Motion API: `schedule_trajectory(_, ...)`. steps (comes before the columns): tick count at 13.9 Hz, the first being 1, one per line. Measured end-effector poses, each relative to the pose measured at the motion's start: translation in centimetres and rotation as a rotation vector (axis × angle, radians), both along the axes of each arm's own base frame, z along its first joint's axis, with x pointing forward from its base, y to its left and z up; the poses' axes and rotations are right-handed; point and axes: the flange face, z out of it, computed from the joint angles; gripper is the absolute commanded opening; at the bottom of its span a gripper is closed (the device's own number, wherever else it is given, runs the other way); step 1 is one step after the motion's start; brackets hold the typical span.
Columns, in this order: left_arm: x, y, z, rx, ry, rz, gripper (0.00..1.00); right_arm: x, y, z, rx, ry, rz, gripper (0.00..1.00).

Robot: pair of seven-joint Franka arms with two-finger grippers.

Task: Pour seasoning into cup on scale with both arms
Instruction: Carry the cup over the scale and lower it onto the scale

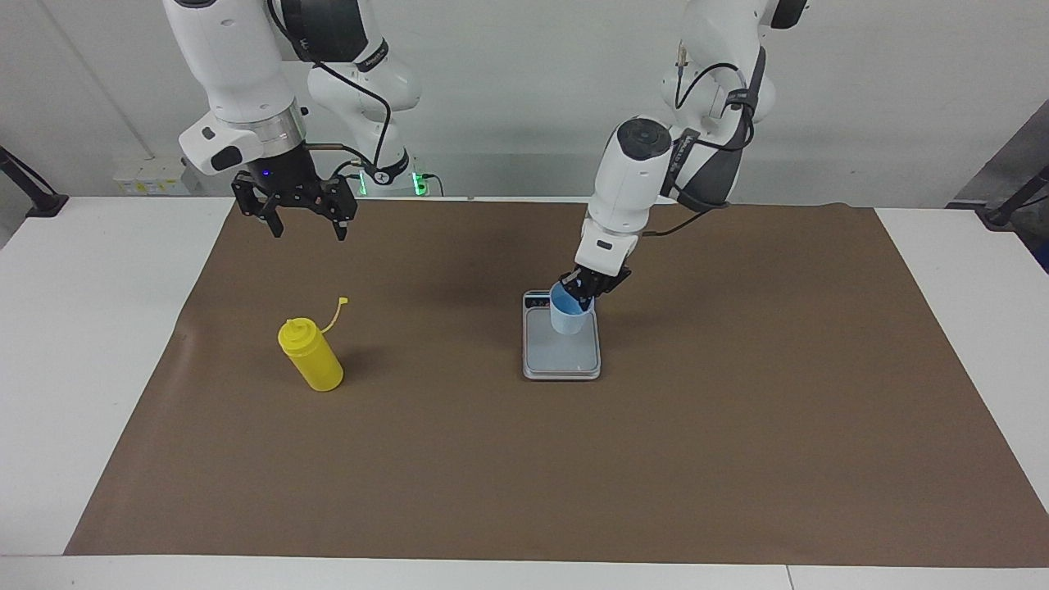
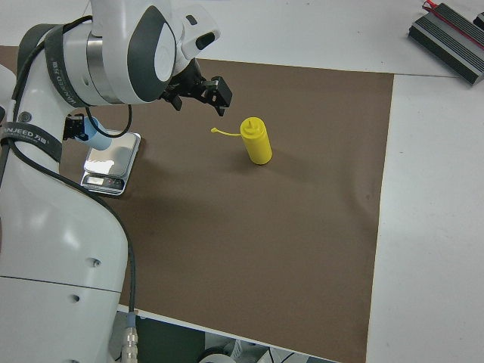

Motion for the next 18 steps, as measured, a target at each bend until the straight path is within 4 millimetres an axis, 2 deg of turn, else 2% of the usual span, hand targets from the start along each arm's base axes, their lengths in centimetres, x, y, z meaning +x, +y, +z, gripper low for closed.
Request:
schedule_trajectory(6,0.4,-0.4,-1.3,-0.01,-0.01,-0.001,0.0,0.0,0.0,0.0,0.0,0.0,0.0,1.0)
schedule_trajectory(12,0.4,-0.4,-1.6,-0.008,-0.01,-0.003,0.0,-0.1,0.0,-0.3,-0.001,0.009,0.0,1.0)
schedule_trajectory(13,0.4,-0.4,-1.6,-0.007,-0.01,-0.004,0.43,-0.1,0.0,-0.3,-0.001,0.01,-0.001,1.0)
schedule_trajectory(14,0.4,-0.4,-1.6,-0.005,-0.011,-0.005,0.99,-0.1,-0.1,-0.3,-0.001,0.01,-0.002,1.0)
schedule_trajectory(18,0.6,-0.2,-1.5,0.022,-0.035,-0.04,1.0,-0.1,-0.6,-0.3,-0.001,0.01,-0.011,1.0)
